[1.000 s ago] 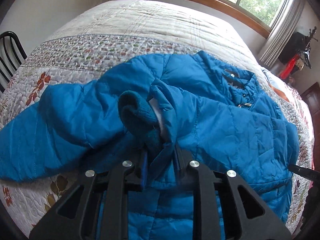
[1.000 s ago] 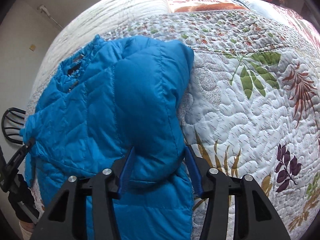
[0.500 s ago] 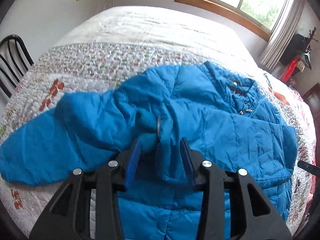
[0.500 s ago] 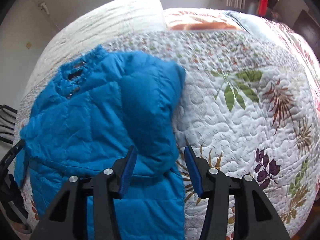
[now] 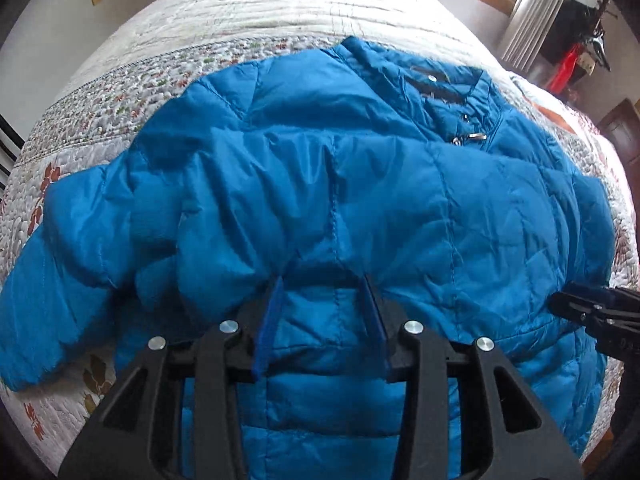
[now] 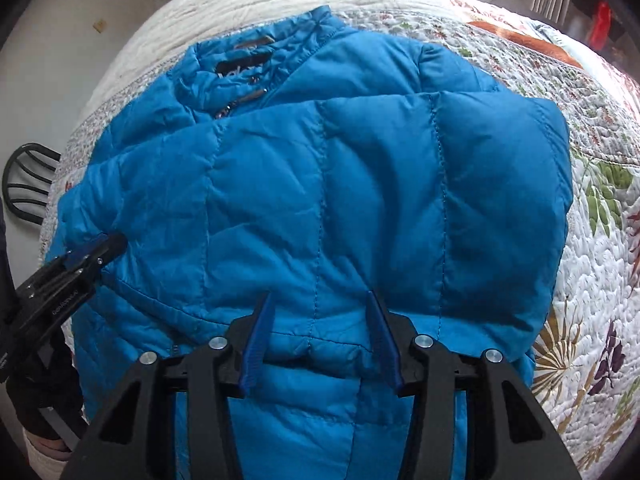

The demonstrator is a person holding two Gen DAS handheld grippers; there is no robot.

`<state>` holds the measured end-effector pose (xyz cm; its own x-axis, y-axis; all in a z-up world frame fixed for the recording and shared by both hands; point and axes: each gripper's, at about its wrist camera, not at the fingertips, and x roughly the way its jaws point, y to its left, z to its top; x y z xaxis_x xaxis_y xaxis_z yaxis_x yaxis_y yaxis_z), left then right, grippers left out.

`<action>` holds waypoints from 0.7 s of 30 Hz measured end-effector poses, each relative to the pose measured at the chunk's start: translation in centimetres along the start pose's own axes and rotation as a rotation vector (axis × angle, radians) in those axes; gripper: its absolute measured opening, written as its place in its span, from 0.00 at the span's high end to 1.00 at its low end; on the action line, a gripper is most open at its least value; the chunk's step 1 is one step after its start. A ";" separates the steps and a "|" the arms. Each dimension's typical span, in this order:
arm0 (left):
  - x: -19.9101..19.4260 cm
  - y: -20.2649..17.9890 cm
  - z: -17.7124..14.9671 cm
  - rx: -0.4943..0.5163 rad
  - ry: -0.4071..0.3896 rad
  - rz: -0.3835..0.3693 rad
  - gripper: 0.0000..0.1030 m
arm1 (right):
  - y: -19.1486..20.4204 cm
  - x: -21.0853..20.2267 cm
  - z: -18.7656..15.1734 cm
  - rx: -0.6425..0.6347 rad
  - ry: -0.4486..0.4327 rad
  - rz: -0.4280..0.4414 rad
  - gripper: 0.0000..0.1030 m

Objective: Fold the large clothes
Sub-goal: 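Grasp the other sleeve cuff with the left gripper and lift it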

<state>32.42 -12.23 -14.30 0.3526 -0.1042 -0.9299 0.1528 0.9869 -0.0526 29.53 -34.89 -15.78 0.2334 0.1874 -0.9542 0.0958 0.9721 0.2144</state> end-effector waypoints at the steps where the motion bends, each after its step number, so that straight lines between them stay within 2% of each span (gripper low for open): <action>1: 0.2 -0.2 -0.2 0.018 -0.002 0.007 0.62 | 0.2 0.3 0.0 -0.009 0.002 -0.018 0.54; 7: 0.9 0.0 -0.4 -0.001 -0.008 -0.004 0.62 | 1.3 1.6 -0.4 -0.021 -0.031 -0.095 0.54; 11: 0.9 -0.1 -0.5 0.004 -0.018 -0.005 0.62 | 1.2 1.7 -0.8 -0.014 -0.048 -0.088 0.54; 14: 0.7 0.2 -0.3 -0.021 -0.008 -0.022 0.63 | 1.3 1.7 -0.5 -0.022 -0.026 -0.088 0.54; 17: -1.3 1.0 -0.4 -0.045 -0.003 -0.040 0.63 | 0.9 -0.4 -0.5 0.002 -0.035 -0.051 0.53; 19: -3.7 2.3 -1.2 -0.068 -0.032 -0.027 0.58 | 0.6 -3.1 -1.3 0.016 -0.103 -0.024 0.49; 21: -6.0 4.8 -2.4 -0.116 -0.064 -0.014 0.45 | 0.2 -5.1 -2.3 0.020 -0.130 -0.058 0.49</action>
<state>28.82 -6.53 -9.83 0.4096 -0.1216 -0.9041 0.0512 0.9926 -0.1103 26.15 -35.33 -11.37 0.3507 0.1102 -0.9300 0.1312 0.9775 0.1652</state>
